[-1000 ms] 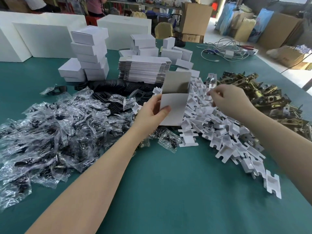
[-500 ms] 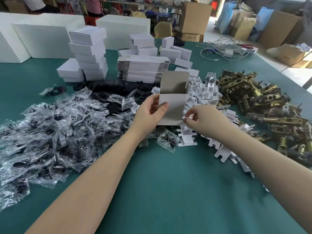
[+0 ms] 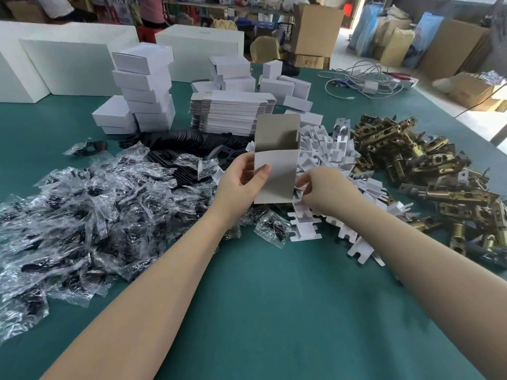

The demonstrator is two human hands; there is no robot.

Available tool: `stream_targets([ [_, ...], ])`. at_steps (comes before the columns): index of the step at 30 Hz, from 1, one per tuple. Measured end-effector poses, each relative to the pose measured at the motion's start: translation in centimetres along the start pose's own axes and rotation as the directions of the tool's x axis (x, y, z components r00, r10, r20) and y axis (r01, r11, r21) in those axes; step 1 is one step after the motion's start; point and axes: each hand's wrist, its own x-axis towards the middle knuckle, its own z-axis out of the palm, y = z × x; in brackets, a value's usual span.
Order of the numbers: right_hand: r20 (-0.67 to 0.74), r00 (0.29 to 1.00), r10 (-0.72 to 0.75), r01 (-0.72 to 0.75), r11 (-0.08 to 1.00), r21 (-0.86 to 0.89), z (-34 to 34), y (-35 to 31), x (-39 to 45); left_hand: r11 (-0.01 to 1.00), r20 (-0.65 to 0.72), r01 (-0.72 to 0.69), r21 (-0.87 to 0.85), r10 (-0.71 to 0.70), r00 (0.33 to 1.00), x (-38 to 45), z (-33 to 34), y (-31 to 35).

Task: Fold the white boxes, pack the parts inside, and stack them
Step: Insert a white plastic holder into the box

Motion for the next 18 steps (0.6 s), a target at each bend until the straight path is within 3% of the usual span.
stream_targets([
  [10,0.099,0.994,-0.056,0.071,0.985,-0.157,0.3,-0.3,-0.3,1.0,0.01,-0.014,0.009,0.014,1.0,0.0,0.1,0.0],
  [15,0.117,0.99,-0.077,0.088,0.992,-0.091,-0.5,0.3,0.0,1.0,0.008,-0.014,0.001,0.014,1.0,0.0,0.0,0.1],
  [18,0.094,0.994,-0.063,0.055,0.995,0.087,-1.3,1.4,0.0,1.0,0.01,-0.012,-0.012,0.012,1.0,0.0,0.0,0.1],
])
